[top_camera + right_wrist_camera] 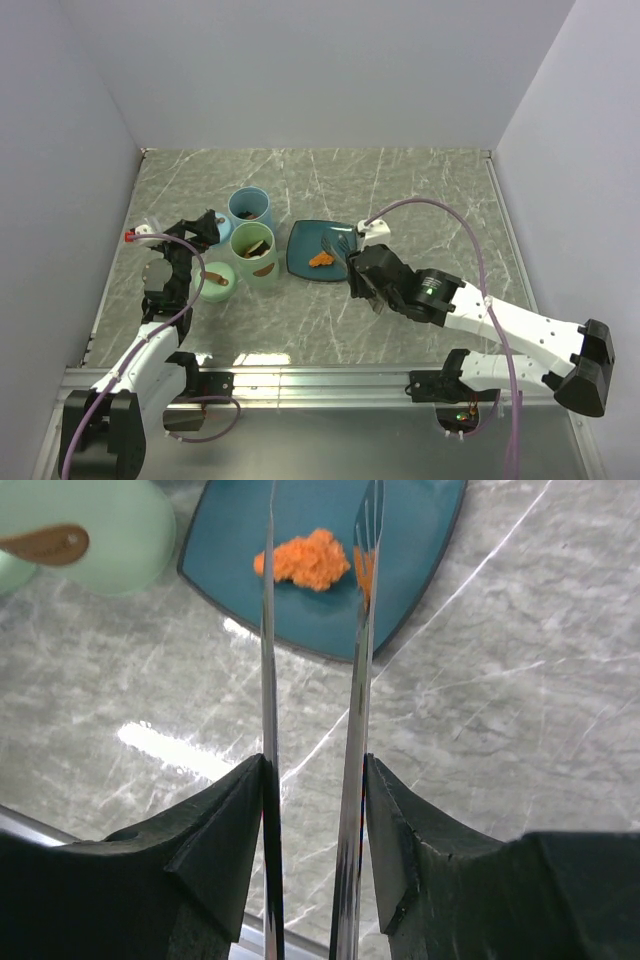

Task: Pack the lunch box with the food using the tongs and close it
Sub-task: Pick up the food using the clamp

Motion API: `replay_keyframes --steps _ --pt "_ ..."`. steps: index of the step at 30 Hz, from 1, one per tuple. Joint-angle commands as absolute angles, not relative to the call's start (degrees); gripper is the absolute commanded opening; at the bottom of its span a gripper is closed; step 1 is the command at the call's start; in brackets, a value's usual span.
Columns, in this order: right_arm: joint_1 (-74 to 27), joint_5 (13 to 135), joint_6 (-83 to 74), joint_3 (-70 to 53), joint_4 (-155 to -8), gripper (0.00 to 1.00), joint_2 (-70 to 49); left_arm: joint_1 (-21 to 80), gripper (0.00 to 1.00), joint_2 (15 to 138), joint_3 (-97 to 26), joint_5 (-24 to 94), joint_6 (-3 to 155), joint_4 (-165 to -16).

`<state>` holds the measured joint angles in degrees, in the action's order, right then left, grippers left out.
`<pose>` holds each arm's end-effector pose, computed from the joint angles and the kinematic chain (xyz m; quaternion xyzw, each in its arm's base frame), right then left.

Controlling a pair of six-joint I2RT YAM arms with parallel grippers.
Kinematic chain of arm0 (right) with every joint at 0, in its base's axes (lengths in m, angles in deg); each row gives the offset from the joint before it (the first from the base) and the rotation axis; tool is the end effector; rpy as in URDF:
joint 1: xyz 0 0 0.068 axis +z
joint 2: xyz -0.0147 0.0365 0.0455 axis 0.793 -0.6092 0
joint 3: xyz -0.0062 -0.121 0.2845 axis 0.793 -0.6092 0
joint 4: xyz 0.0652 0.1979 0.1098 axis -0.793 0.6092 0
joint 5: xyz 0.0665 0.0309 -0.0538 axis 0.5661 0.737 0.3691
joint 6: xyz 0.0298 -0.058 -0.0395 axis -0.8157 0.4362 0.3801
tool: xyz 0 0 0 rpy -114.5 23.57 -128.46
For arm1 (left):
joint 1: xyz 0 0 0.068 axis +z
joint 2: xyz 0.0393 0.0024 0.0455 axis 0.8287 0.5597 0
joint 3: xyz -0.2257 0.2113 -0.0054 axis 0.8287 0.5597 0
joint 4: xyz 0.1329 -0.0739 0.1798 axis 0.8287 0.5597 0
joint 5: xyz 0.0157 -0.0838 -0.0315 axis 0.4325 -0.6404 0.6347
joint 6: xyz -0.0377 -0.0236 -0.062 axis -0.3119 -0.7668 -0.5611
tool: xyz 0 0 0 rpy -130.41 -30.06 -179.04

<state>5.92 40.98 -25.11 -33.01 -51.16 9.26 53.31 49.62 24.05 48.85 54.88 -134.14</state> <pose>0.1281 0.1563 0.3127 -0.1527 0.8797 0.1317 0.4307 0.1677 -0.0017 0.2836 -0.2000 0.6121 -0.2014 0.7381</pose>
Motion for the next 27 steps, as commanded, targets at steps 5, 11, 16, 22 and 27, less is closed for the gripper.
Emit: replay_keyframes --steps 5,11,16,22,27 --pt "6.59 41.78 -27.79 -32.29 -53.76 0.51 3.99 53.59 0.99 49.19 23.4 48.45 54.34 -136.11" --pt "6.5 42.13 -29.1 -32.2 -53.14 0.52 3.45 53.68 0.99 49.19 23.4 48.45 54.34 -136.11" --pt "6.33 43.88 -28.93 -32.81 -54.8 0.53 2.93 53.68 0.99 49.01 23.4 48.45 54.34 -136.11" --pt "6.33 44.07 -29.28 -31.15 -53.41 0.54 -0.85 53.68 0.99 48.66 23.49 48.54 54.34 -135.93" --pt "6.33 43.19 -30.42 -30.7 -52.0 0.54 -0.42 53.59 0.99 48.84 23.49 48.54 54.34 -136.02"
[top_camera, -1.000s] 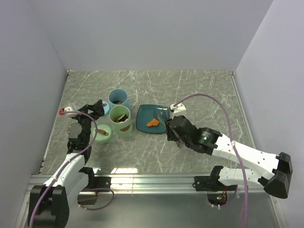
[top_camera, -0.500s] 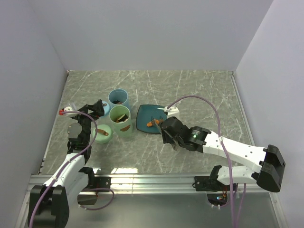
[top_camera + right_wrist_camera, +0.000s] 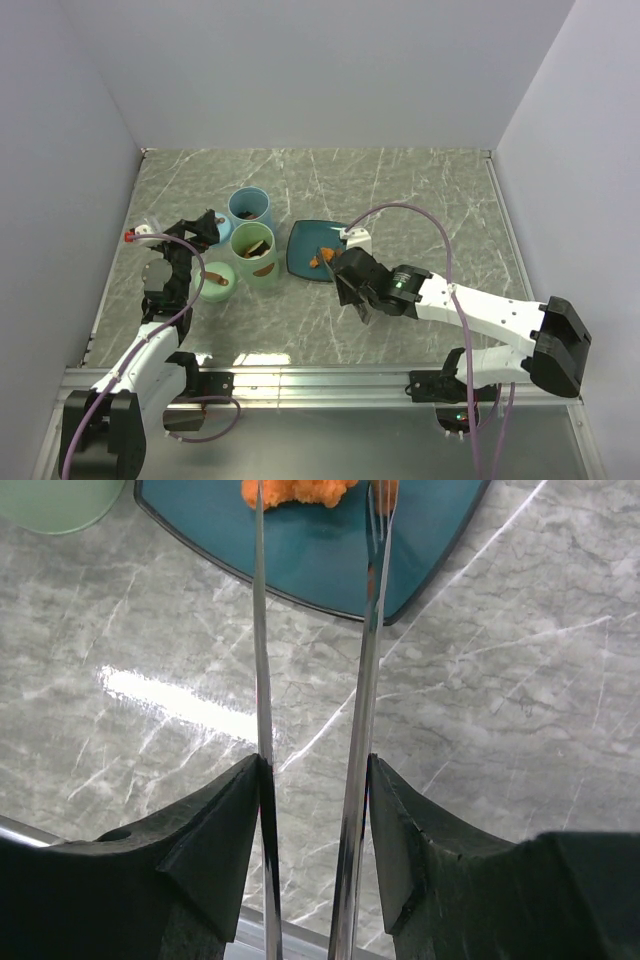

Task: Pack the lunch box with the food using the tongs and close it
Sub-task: Pick up the food using the clamp

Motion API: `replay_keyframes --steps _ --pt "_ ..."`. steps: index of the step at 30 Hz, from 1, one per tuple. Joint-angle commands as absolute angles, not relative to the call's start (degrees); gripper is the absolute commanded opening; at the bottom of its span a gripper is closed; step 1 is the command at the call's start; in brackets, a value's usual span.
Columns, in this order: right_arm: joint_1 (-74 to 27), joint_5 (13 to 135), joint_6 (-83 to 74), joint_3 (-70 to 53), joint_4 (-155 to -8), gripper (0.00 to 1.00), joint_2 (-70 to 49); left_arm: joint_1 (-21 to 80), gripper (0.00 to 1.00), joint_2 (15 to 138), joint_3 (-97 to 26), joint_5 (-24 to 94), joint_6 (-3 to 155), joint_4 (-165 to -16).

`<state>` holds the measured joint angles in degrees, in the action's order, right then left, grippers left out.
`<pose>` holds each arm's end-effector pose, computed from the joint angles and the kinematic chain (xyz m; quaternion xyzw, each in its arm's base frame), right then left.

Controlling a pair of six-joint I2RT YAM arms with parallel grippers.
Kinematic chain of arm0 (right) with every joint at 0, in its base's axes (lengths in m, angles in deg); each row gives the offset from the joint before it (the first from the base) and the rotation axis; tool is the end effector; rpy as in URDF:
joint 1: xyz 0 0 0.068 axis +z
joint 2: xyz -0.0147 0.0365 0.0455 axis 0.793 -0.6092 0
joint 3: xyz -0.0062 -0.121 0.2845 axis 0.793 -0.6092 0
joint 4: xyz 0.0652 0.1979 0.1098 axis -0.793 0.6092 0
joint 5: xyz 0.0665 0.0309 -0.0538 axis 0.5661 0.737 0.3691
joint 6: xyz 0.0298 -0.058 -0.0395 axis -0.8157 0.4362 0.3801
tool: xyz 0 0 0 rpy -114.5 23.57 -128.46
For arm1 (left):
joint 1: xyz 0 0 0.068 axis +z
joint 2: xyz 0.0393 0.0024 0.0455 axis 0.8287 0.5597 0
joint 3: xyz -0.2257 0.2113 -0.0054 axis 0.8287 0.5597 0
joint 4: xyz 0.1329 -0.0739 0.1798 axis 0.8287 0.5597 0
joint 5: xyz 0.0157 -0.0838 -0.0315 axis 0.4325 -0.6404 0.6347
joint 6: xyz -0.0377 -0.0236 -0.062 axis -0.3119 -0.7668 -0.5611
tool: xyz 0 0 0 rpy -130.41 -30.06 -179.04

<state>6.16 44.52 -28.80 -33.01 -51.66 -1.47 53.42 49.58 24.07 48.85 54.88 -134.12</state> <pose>0.1429 0.1894 0.2752 -0.1624 0.9145 0.1061 0.3550 0.1676 -0.0013 0.2836 -0.2006 0.6119 -0.2007 0.7383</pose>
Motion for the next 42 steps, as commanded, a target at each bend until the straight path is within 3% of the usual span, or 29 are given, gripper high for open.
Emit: replay_keyframes --steps 1,21,23,27,30,42 --pt "6.33 42.84 -30.6 -30.7 -51.56 0.54 0.02 53.68 0.99 48.92 23.49 48.62 54.34 -136.11" --pt "2.11 49.25 -25.24 -29.39 -59.11 0.54 -7.88 53.68 1.0 48.84 23.49 48.8 54.43 -136.02" --pt "1.59 49.42 -24.71 -28.95 -59.38 0.52 -9.02 53.68 0.99 48.84 23.49 48.8 54.43 -136.02" --pt "1.23 49.78 -24.27 -28.33 -59.29 0.33 -10.26 53.68 0.99 48.75 23.58 48.89 54.43 -136.02" --pt "1.32 49.78 -23.75 -27.89 -59.29 0.26 -9.91 53.68 0.99 48.84 23.58 48.89 54.43 -136.11" --pt "1.23 45.3 -18.74 -18.85 -56.66 0.22 -7.01 53.68 0.99 48.75 23.58 48.89 54.34 -136.02"
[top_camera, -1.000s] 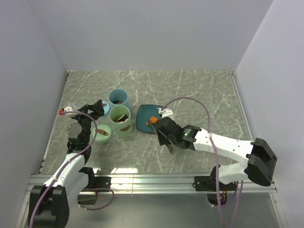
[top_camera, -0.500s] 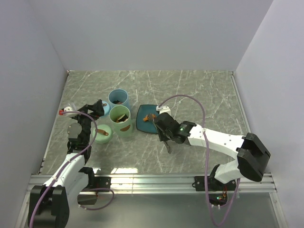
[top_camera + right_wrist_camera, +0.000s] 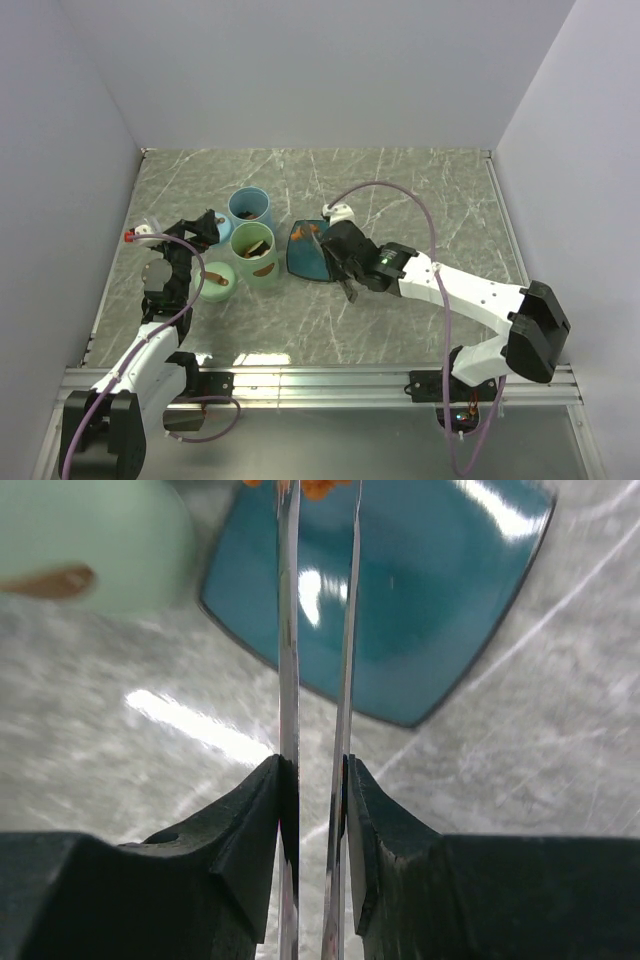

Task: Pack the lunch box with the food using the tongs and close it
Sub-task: Pick up the food using the clamp, then place the food into the lunch box

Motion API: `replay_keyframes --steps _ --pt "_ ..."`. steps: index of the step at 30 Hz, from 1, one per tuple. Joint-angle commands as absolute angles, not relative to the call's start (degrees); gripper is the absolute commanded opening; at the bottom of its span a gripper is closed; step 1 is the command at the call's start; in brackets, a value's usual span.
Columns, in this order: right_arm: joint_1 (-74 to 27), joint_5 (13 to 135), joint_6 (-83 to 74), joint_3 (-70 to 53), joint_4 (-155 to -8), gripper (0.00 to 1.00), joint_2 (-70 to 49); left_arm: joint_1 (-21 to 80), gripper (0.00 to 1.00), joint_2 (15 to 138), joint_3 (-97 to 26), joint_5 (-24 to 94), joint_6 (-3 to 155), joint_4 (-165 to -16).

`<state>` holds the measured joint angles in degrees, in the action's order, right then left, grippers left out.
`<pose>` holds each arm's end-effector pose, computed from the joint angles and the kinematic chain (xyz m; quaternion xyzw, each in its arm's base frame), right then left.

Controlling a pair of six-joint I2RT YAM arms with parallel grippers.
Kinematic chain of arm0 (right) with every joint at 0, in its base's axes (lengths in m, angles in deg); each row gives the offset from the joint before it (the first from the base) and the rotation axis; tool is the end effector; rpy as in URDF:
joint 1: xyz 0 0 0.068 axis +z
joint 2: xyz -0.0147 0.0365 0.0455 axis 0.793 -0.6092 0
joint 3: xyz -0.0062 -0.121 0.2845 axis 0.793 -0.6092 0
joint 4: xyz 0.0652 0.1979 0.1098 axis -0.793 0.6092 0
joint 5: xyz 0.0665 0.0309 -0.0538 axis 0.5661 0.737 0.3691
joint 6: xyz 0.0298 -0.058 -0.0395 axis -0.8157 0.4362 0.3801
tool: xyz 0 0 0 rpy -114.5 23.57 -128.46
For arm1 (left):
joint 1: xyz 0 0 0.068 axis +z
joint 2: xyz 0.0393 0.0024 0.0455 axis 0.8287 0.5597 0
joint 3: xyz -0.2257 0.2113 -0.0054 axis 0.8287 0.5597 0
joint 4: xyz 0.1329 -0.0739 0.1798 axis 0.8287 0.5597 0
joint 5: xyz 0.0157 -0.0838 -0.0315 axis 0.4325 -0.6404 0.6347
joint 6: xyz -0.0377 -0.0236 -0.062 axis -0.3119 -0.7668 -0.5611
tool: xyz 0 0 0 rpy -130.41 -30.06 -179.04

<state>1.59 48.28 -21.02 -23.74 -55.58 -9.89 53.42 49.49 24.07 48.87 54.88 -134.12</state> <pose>0.1853 0.2224 0.2953 -0.1901 0.8994 0.1181 0.3755 0.1673 -0.0013 0.2838 -0.2006 0.6113 -0.2008 0.7388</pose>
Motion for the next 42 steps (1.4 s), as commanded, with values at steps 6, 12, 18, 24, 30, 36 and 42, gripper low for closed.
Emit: replay_keyframes --steps 6,12,18,24,30,36,42 --pt "1.32 43.71 -15.75 -14.02 -56.04 0.22 -6.04 53.68 0.99 48.93 23.58 48.89 54.43 -136.11" --pt "1.41 44.59 -11.27 -7.77 -56.83 0.22 -7.62 53.68 0.99 48.93 23.49 48.89 54.43 -136.02" --pt "1.49 47.66 -8.55 -1.62 -57.44 0.22 -13.5 53.68 0.99 49.19 23.49 48.8 54.43 -136.2" --pt "1.67 50.65 -6.61 5.15 -56.22 0.22 -20.36 53.68 0.99 49.01 23.49 48.89 54.43 -136.11" --pt "2.11 51.62 -5.99 6.82 -55.95 0.23 -22.04 53.68 0.99 49.01 23.49 48.89 54.43 -136.2" --pt "2.55 51.62 -5.55 7.18 -55.95 0.35 -22.12 53.68 0.99 49.01 23.49 48.89 54.43 -136.11" --pt "2.9 51.62 -4.76 8.05 -55.95 0.46 -22.56 53.68 1.0 49.01 23.49 48.89 54.43 -136.11"
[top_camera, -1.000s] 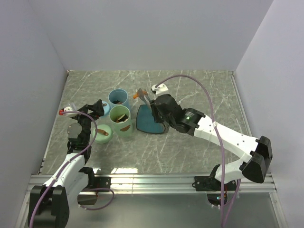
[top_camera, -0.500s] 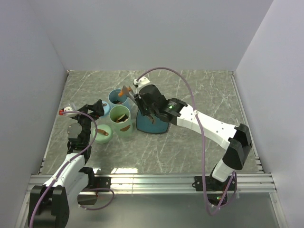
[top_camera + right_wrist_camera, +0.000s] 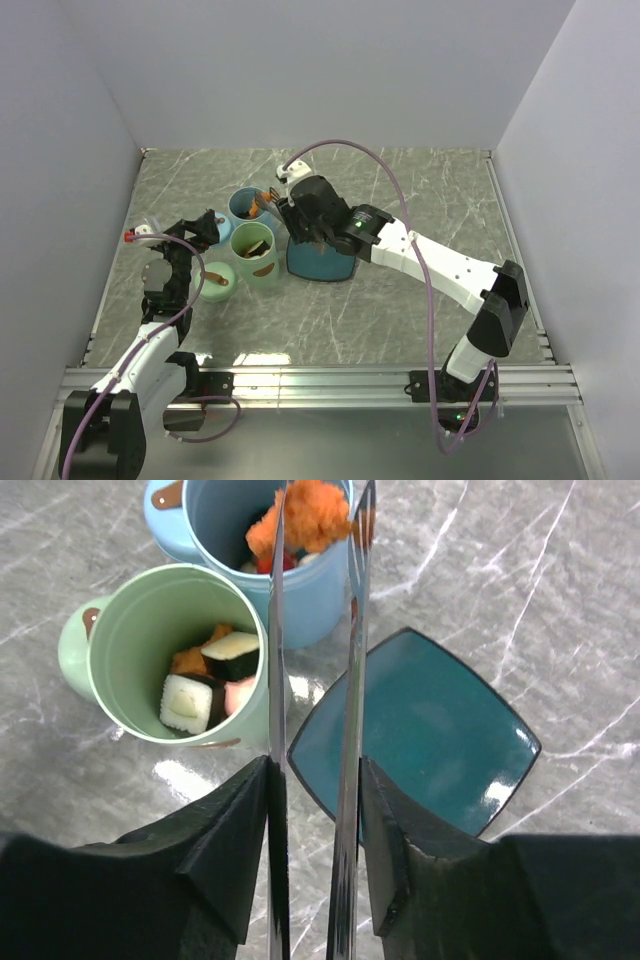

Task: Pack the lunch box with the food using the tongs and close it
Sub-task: Place the food into the lunch box, then put down the clamp

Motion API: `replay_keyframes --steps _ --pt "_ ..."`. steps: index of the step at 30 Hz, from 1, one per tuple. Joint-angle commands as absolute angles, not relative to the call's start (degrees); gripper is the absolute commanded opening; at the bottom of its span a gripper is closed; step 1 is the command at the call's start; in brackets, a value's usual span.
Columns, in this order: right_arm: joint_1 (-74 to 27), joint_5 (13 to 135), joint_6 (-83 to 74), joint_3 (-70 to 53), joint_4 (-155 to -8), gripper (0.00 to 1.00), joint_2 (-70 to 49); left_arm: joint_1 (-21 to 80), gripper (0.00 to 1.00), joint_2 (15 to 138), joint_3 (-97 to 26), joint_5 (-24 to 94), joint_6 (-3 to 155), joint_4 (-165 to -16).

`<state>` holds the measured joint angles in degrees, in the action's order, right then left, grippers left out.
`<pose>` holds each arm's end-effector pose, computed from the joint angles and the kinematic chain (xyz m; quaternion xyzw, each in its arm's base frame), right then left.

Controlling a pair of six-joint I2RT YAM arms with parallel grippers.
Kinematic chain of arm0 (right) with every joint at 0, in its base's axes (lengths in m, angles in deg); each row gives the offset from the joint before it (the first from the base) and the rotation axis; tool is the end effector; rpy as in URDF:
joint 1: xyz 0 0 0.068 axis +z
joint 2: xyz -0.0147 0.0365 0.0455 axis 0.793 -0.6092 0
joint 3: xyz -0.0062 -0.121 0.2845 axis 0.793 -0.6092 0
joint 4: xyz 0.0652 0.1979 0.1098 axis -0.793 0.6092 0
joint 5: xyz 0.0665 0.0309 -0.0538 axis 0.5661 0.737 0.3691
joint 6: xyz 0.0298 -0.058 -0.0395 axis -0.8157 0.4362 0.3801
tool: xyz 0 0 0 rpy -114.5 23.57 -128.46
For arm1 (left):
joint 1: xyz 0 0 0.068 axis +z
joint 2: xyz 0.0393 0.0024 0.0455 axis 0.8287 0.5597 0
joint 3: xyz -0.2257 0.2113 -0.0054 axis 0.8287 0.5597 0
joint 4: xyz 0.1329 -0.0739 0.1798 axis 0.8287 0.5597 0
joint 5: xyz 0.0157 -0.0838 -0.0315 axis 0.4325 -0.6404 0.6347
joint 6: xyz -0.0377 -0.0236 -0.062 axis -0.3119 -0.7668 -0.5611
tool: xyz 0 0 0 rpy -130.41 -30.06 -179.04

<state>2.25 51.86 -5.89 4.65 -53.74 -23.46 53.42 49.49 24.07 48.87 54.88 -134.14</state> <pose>0.2308 0.2992 0.3795 -0.2936 0.8252 0.1532 0.4576 0.1673 -0.0013 0.2839 -0.2006 0.6112 -0.2008 0.7389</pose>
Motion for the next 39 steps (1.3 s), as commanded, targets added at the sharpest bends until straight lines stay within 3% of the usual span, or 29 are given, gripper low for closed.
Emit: replay_keyframes --steps 1,20,39 --pt "3.07 51.54 -4.67 8.4 -55.86 0.48 -22.82 53.68 0.99 48.93 23.49 48.89 54.43 -136.11" --pt "3.69 50.57 -3.97 8.41 -57.53 0.51 -21.87 53.68 1.0 48.84 23.4 49.15 54.52 -136.11" --pt "-0.43 36.6 -8.89 -9.5 -58.06 0.51 -3.68 53.68 0.99 48.66 23.49 49.24 54.43 -135.85"
